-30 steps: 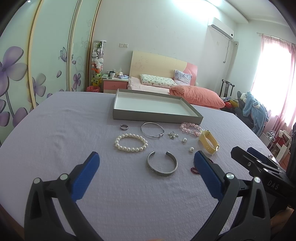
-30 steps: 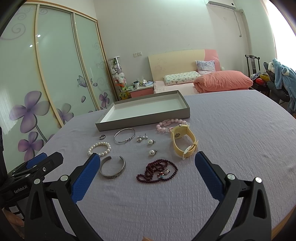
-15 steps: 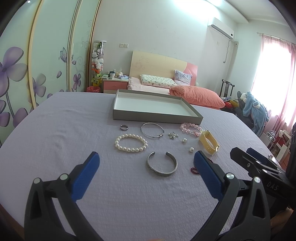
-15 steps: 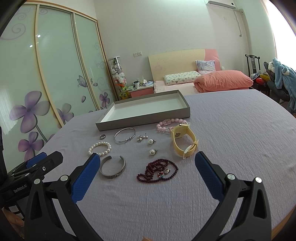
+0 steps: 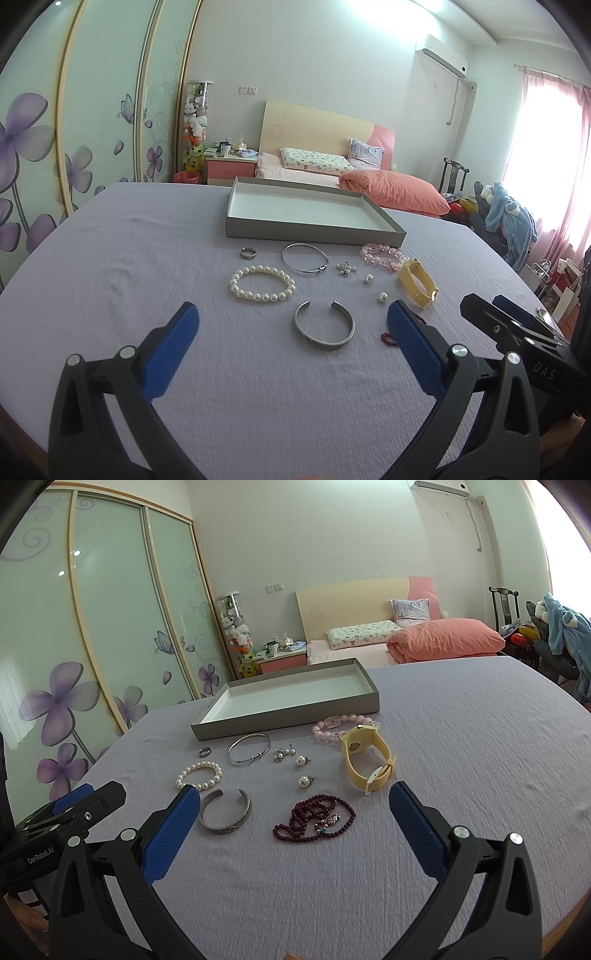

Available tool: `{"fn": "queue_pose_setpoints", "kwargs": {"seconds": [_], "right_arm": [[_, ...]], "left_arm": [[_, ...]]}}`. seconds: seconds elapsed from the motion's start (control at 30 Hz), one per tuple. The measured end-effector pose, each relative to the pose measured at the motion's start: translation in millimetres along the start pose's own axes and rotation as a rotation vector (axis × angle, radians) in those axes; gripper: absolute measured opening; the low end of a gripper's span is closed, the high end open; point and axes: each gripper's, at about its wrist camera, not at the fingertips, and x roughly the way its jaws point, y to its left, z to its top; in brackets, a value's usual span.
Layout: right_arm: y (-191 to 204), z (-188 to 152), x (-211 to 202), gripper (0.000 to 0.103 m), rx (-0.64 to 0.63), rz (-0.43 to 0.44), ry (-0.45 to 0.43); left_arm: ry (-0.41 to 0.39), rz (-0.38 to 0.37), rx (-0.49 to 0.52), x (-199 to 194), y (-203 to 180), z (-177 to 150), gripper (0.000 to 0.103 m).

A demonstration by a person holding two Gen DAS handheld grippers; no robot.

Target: Organize jewelry

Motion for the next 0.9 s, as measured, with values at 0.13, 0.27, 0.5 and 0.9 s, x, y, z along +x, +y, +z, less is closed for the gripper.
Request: {"fn": "queue_pose_setpoints", "kwargs": {"seconds": [0.13, 0.27, 0.5, 0.9], "right_arm": [[0.3, -0.1, 0.2, 0.102, 0.0, 0.0, -0.001], [0.3, 0.0, 0.4, 0.102, 0.001, 0.0, 0.0], [-0.3, -1.9, 1.3, 0.102, 0.001, 0.001, 0.001], [1.6, -4.1, 1.3, 0.102, 0.002, -0.001, 0.0]], "left_arm": [[0.001, 0.003, 0.001, -0.2, 0.8, -0.2, 0.101], [0.002, 0.006, -0.001, 0.3, 2.8, -0.5, 0.101], [0.002, 0.007, -0.001, 0.1, 2.4, -0.2, 0.101], [0.001, 0.011, -0.005, 0.0, 3.4, -1.5, 0.101]]}}
